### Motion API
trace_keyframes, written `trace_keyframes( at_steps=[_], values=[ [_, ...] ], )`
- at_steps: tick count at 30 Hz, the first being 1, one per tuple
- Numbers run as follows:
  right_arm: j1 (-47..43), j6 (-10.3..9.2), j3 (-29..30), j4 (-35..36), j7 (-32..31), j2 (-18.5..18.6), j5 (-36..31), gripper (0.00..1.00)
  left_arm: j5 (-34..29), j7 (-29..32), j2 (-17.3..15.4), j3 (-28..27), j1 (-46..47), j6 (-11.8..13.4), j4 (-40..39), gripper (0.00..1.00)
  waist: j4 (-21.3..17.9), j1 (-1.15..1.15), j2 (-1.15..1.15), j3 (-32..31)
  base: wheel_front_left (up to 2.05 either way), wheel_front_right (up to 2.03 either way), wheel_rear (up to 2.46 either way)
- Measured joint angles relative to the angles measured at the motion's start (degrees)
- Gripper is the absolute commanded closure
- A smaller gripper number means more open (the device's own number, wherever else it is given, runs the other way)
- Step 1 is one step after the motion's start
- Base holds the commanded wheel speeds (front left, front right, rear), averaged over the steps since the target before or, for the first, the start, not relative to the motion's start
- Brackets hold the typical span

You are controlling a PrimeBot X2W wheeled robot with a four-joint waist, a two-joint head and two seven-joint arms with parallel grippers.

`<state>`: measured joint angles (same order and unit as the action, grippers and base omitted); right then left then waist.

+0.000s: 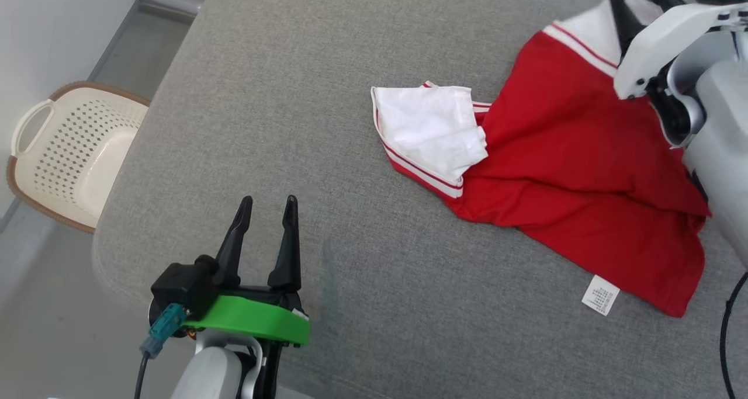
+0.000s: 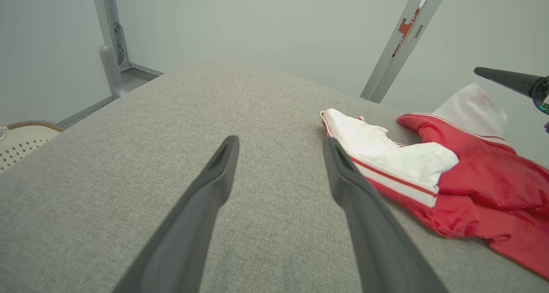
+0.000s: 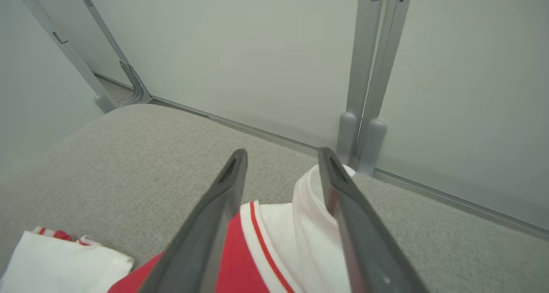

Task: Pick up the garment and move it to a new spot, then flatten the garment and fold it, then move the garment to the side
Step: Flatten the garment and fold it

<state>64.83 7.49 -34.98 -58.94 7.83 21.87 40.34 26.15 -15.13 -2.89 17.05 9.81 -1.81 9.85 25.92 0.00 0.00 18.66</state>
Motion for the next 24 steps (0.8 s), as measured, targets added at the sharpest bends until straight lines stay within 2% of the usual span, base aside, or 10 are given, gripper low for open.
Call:
trace_keyframes(
  at_steps=[4, 8, 16, 19, 24],
  values=[
    [-0.08, 0.0, -3.15, -0.69, 0.14, -0.74, 1.05, 0.0, -0.9, 0.0, 0.01, -0.74, 0.01, 0.26, 0.74, 0.0, -0.22, 0.0, 0.0, 0.19, 0.0, 0.0, 0.0],
    [-0.38, 0.0, -5.68, 1.26, 2.92, -1.14, 2.52, 0.0, -2.48, 0.0, 0.03, -2.48, -0.01, -0.03, 1.16, 0.0, -1.77, 0.0, 0.0, -0.28, 0.0, 0.0, 0.0],
    [-5.25, 0.0, -8.32, 11.49, 6.91, -0.57, 6.09, 0.0, -6.12, 0.0, 0.05, -6.86, -0.91, -1.25, 1.57, 0.0, -7.62, 0.0, 0.0, -3.31, 0.0, 0.0, 0.0],
    [-8.67, 0.0, -6.38, 16.5, 7.15, 0.66, 6.21, 0.0, -7.26, 0.0, -0.14, -8.53, -1.55, -1.48, 1.34, 0.0, -10.49, 0.0, 0.0, -4.98, 0.0, 0.0, 0.0],
    [-17.97, 0.0, 1.82, 26.31, 7.22, 1.8, 2.01, 0.0, -8.12, 0.0, -0.66, -10.74, -2.79, -1.77, 0.85, 0.0, -15.19, 0.0, 0.0, -7.64, 0.0, 0.0, 0.0]
  ],
)
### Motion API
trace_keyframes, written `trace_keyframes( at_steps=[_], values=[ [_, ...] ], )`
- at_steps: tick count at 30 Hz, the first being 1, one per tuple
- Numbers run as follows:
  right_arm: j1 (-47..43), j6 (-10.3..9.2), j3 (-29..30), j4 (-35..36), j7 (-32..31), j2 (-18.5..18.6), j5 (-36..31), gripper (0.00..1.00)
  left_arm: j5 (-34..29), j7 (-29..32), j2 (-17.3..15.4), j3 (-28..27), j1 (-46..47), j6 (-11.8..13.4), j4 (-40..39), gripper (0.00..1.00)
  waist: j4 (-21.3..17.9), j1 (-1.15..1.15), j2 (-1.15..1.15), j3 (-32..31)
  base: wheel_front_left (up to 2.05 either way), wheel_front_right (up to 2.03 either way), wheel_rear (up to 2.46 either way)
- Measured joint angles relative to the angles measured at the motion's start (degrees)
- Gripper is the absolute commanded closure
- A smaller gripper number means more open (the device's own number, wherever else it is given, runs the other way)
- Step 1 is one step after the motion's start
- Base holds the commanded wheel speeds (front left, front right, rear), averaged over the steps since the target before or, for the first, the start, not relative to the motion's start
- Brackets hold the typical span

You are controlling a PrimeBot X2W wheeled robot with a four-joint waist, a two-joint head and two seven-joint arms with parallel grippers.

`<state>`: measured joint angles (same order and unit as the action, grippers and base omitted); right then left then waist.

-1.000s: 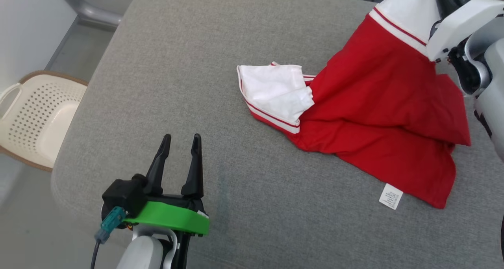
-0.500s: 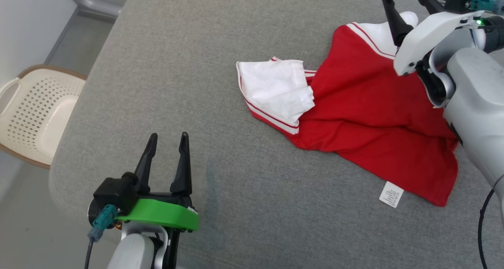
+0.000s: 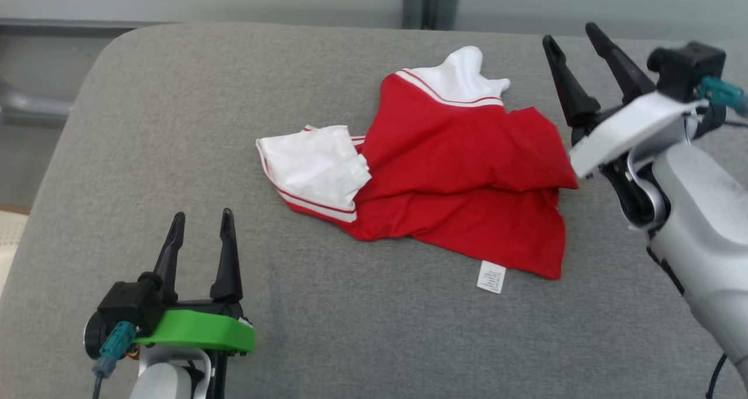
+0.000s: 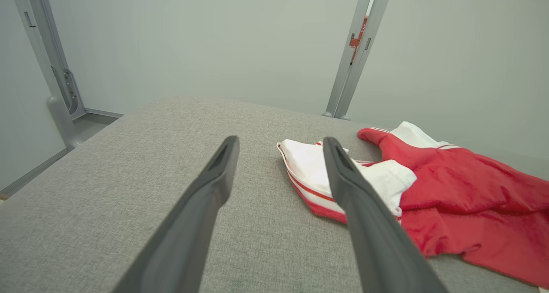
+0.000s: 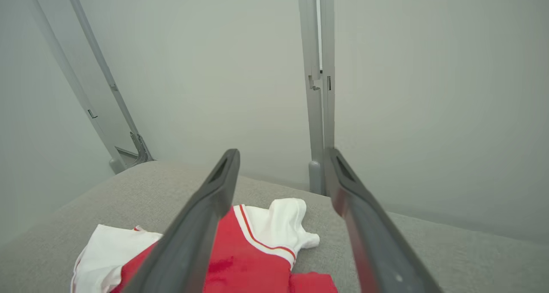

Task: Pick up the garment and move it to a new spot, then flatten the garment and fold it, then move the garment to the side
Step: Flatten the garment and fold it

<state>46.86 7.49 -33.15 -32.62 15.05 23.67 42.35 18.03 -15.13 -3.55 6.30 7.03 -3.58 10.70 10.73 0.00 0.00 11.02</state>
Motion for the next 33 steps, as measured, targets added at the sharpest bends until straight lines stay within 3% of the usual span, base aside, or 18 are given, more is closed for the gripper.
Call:
trace_keyframes(
  at_steps=[9, 16, 25, 33],
  values=[
    [-23.48, 0.0, 14.86, 12.57, 0.0, -3.67, -9.21, 0.0, -0.51, 0.0, -0.42, -2.94, -2.63, -0.02, -0.89, 0.0, -6.97, 0.0, 0.0, -5.08, 0.0, 0.0, 0.0],
    [-35.62, 0.0, 20.8, 16.64, 0.0, -8.98, -13.08, 0.0, -0.8, 0.0, -0.4, -3.61, -4.13, -0.23, -1.41, 0.0, -10.41, 0.0, 0.0, -7.99, 0.0, 0.0, 0.0],
    [-37.72, 0.0, 20.47, 16.17, -0.66, -11.09, -14.7, 0.0, -0.77, 0.0, 0.12, -3.53, -4.93, -0.35, -1.64, 0.0, -11.48, 0.0, 0.0, -8.07, 0.0, 0.0, 0.0],
    [-34.61, -0.01, 16.45, 7.9, -9.85, -13.0, -11.28, 0.0, -0.76, 0.0, 0.37, -2.76, -4.28, -0.79, -1.11, 0.0, -9.06, 0.0, 0.0, -7.43, 0.0, 0.0, 0.0]
  ],
)
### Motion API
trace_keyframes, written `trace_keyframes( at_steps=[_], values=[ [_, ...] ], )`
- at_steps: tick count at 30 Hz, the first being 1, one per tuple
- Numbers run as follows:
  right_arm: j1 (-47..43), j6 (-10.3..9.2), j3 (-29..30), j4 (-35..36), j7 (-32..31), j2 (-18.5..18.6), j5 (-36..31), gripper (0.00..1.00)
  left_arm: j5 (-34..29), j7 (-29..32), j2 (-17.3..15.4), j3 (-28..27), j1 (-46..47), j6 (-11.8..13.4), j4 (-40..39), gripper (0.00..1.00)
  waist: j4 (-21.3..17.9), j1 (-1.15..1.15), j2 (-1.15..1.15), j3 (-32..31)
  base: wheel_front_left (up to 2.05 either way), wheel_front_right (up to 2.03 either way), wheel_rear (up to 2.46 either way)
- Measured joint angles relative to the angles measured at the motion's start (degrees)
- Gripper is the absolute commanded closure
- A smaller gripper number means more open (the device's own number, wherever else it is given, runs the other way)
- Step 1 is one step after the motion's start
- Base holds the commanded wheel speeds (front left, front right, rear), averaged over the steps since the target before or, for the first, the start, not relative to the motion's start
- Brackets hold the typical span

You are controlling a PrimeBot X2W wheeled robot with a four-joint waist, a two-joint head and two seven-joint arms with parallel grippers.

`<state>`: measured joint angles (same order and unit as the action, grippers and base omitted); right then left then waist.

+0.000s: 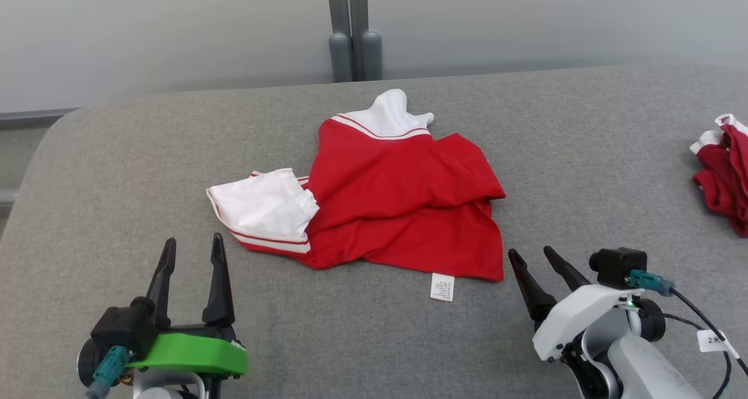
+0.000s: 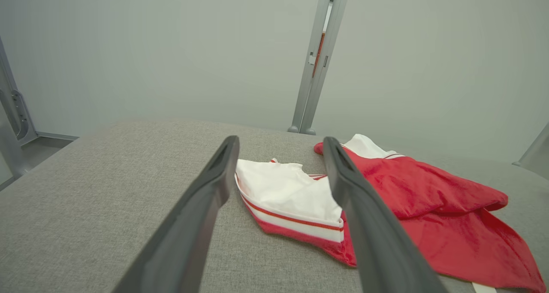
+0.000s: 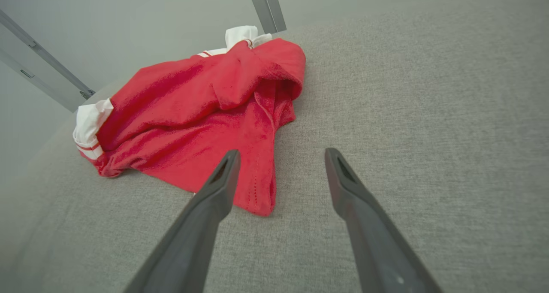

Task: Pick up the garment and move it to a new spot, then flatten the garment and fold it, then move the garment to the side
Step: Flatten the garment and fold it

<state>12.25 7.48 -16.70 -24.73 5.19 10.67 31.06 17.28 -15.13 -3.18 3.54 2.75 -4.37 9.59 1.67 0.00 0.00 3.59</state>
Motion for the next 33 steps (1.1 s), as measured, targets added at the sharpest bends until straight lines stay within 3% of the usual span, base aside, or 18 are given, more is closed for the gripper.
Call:
trace_keyframes(
  at_steps=[12, 13, 14, 15, 16, 24, 33],
  values=[
    [5.64, 0.0, 2.58, -12.8, -7.97, -3.63, 2.08, 0.0, 0.25, 0.0, 0.19, 0.7, 0.92, -0.18, 0.53, 0.0, 5.37, 0.0, 0.0, 1.42, 0.0, 0.0, 0.0],
    [6.05, 0.01, 2.7, -12.98, -7.91, -3.8, 2.08, 0.04, 0.26, 0.0, 0.2, 0.65, 0.93, -0.18, 0.53, 0.0, 5.75, 0.0, 0.0, 1.6, 0.0, 0.0, 0.0],
    [6.27, 0.01, 2.8, -13.1, -7.59, -4.09, 2.1, 0.51, 0.3, 0.0, 0.2, 0.6, 0.93, -0.18, 0.54, 0.0, 6.06, 0.0, 0.0, 1.76, 0.0, 0.0, 0.0],
    [6.3, 0.0, 2.85, -13.16, -7.35, -4.24, 2.11, 0.62, 0.3, 0.0, 0.2, 0.56, 0.93, -0.16, 0.55, 0.0, 6.25, 0.0, 0.0, 1.88, 0.0, 0.0, 0.0],
    [6.29, 0.01, 2.94, -13.22, -6.82, -4.33, 2.15, 1.0, 0.3, 0.0, 0.2, 0.47, 0.92, -0.16, 0.56, 0.0, 6.4, 0.0, 0.0, 2.02, 0.0, 0.0, 0.0],
    [6.28, 0.01, 3.36, -11.06, -5.78, -3.39, 5.21, 1.0, 0.22, 0.0, 0.25, 0.0, 0.85, -0.09, 0.6, 0.0, 4.57, 0.0, 0.0, 1.79, 0.0, 0.0, 0.0],
    [5.25, 0.01, 7.31, -6.57, -9.69, 6.02, 6.13, 1.0, 0.13, 0.0, 0.3, -0.2, 0.76, -0.12, 0.67, 0.0, 0.22, 0.0, 0.0, 1.13, 0.0, 0.0, 0.0]
  ],
)
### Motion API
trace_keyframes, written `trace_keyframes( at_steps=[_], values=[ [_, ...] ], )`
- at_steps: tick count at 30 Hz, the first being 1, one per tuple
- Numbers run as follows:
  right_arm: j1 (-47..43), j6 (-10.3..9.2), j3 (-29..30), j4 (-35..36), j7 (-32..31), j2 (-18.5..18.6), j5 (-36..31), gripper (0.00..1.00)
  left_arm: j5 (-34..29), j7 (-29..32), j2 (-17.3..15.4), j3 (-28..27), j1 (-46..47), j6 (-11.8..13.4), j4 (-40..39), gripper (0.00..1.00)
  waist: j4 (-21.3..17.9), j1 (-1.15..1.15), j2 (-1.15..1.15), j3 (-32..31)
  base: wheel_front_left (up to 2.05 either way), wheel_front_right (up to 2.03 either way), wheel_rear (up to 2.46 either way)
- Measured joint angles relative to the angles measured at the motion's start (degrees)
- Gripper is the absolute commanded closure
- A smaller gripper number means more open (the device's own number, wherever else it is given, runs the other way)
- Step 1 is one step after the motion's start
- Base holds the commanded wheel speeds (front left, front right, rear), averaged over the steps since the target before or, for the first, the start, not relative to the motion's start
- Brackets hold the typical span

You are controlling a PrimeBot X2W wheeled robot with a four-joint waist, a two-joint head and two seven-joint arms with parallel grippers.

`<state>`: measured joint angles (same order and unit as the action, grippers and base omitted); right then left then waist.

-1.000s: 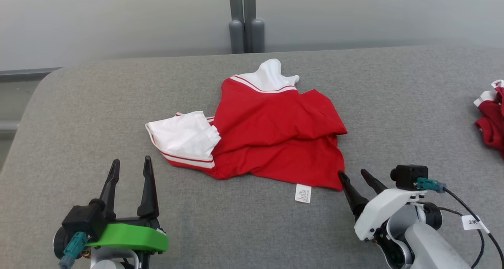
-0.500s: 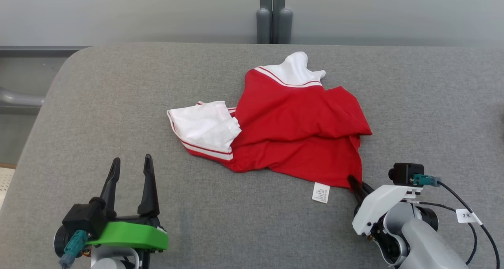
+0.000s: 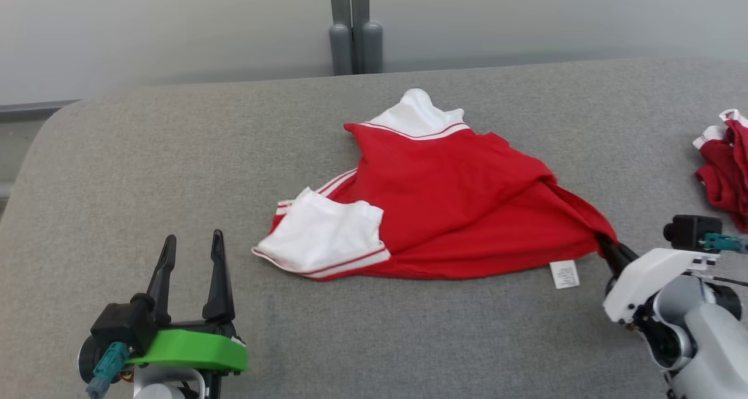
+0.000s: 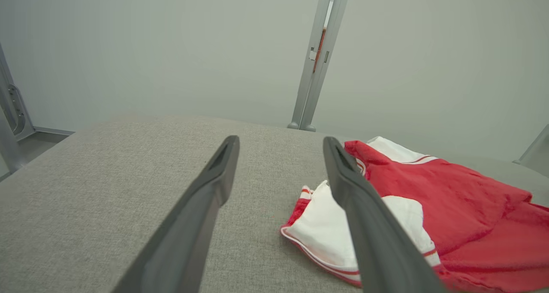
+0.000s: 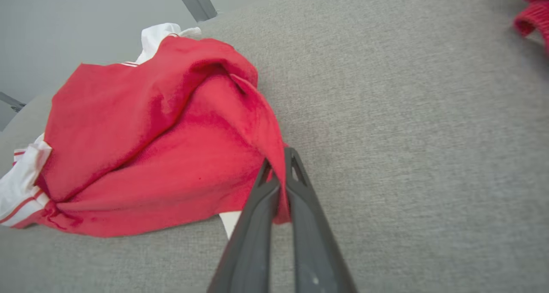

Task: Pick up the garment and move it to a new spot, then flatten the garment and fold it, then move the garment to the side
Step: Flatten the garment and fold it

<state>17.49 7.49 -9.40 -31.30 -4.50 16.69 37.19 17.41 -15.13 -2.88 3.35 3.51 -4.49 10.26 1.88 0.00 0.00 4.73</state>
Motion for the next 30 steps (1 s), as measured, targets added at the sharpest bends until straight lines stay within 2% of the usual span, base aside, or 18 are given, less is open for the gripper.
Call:
trace_keyframes(
  at_steps=[3, 6, 7, 9, 14, 19, 25, 30],
  values=[
    [-1.24, 0.0, 1.96, 0.48, -1.88, 2.04, 0.3, 1.0, 0.01, 0.0, 0.01, 0.22, 0.01, -0.01, 0.1, 0.0, -1.26, 0.0, 0.0, -0.15, 0.0, 0.0, 0.0],
    [-2.47, 0.0, 3.65, 0.3, -2.82, 2.58, 0.41, 1.0, 0.01, 0.0, 0.01, 0.24, 0.02, -0.04, 0.33, 0.0, -2.14, 0.0, 0.0, -0.14, 0.0, 0.0, 0.0],
    [-2.81, 0.0, 4.19, 0.03, -3.0, 2.52, 0.29, 0.94, 0.01, 0.0, 0.01, 0.23, 0.02, -0.05, 0.37, 0.0, -2.36, 0.0, 0.0, -0.12, 0.0, 0.0, 0.0],
    [-3.15, 0.0, 4.98, -0.43, -2.7, 1.79, -0.22, 0.0, 0.01, 0.0, 0.01, 0.2, 0.03, -0.07, 0.53, 0.0, -2.68, 0.0, 0.0, -0.07, 0.0, 0.0, 0.0],
    [-3.15, 0.0, 6.43, 0.19, 0.8, -0.58, -2.85, 0.0, -0.35, 0.0, 0.0, 0.08, 0.04, -0.12, 0.82, 0.0, -3.16, 0.0, 0.0, -0.55, 0.0, 0.0, 0.0],
    [-3.15, -0.01, 8.39, 5.48, 7.45, -1.93, -7.3, 0.0, -0.42, 0.0, -0.38, -0.55, 0.03, -0.12, 0.54, 0.0, -3.53, 0.0, 0.0, -1.22, 0.0, 0.0, 0.0],
    [-4.87, -0.01, 5.13, 14.43, 14.46, -4.98, -10.63, 0.0, -0.44, 0.0, -0.51, -0.86, -0.04, -0.07, 0.14, 0.0, -3.86, 0.0, 0.0, -1.79, 0.0, 0.0, 0.0],
    [-7.37, -0.01, 3.42, 15.74, 16.73, -6.93, -11.72, 0.0, -0.4, 0.0, -0.48, -0.29, -0.06, -0.12, 0.29, 0.0, -3.65, 0.0, 0.0, -2.01, 0.0, 0.0, 0.0]
  ],
)
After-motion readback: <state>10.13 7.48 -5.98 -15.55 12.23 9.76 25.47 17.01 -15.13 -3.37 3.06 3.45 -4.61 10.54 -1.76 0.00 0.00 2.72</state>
